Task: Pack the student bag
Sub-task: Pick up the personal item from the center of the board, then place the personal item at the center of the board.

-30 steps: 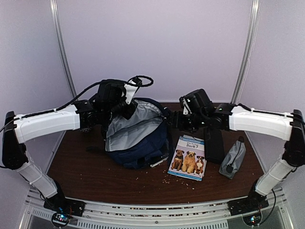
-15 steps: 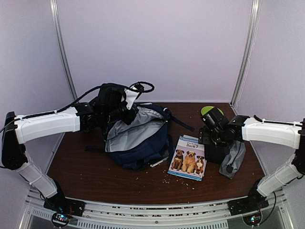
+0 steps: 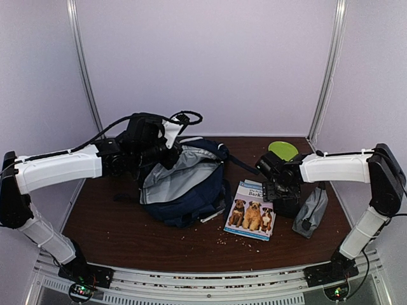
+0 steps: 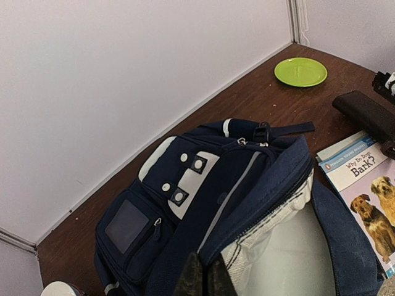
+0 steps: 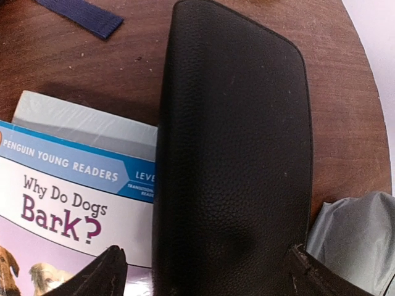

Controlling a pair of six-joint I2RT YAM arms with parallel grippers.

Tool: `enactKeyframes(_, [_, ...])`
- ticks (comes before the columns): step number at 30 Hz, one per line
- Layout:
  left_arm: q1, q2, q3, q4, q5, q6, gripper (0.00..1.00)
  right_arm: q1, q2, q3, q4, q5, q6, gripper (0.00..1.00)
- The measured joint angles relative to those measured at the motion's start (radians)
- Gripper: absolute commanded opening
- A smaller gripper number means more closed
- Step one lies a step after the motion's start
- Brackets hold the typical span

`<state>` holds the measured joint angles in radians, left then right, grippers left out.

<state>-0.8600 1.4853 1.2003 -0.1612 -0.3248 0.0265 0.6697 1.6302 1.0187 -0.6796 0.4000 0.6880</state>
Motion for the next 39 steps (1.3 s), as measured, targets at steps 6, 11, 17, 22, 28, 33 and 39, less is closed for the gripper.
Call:
enactKeyframes(6, [0.000, -0.001, 0.000, 0.000, 0.008, 0.000, 0.00, -0.029, 0.000, -0.047, 0.016, -0.022, 0.003, 0.61])
enactKeyframes(11, [0.000, -0.004, 0.000, -0.001, 0.014, 0.000, 0.00, -0.029, -0.002, -0.068, 0.056, -0.030, -0.003, 0.37])
enactKeyframes(17, [-0.001, -0.005, 0.000, -0.005, 0.014, 0.000, 0.00, -0.021, -0.074, -0.076, 0.045, -0.002, -0.018, 0.09])
enactKeyframes(22, [-0.001, -0.006, 0.000, -0.005, 0.014, 0.001, 0.00, -0.030, -0.190, -0.057, -0.043, -0.003, -0.019, 0.00])
enactKeyframes(28, [-0.006, -0.006, 0.000, -0.006, 0.014, 0.001, 0.00, 0.045, -0.255, 0.000, -0.096, -0.094, -0.014, 0.00])
enactKeyframes(33, [-0.006, -0.006, 0.000, -0.006, 0.013, 0.001, 0.00, 0.120, -0.326, 0.027, -0.048, -0.238, 0.016, 0.00])
enactKeyframes(39, [-0.008, -0.006, 0.000, -0.006, 0.012, 0.001, 0.00, 0.131, -0.348, 0.010, 0.048, -0.352, 0.071, 0.00])
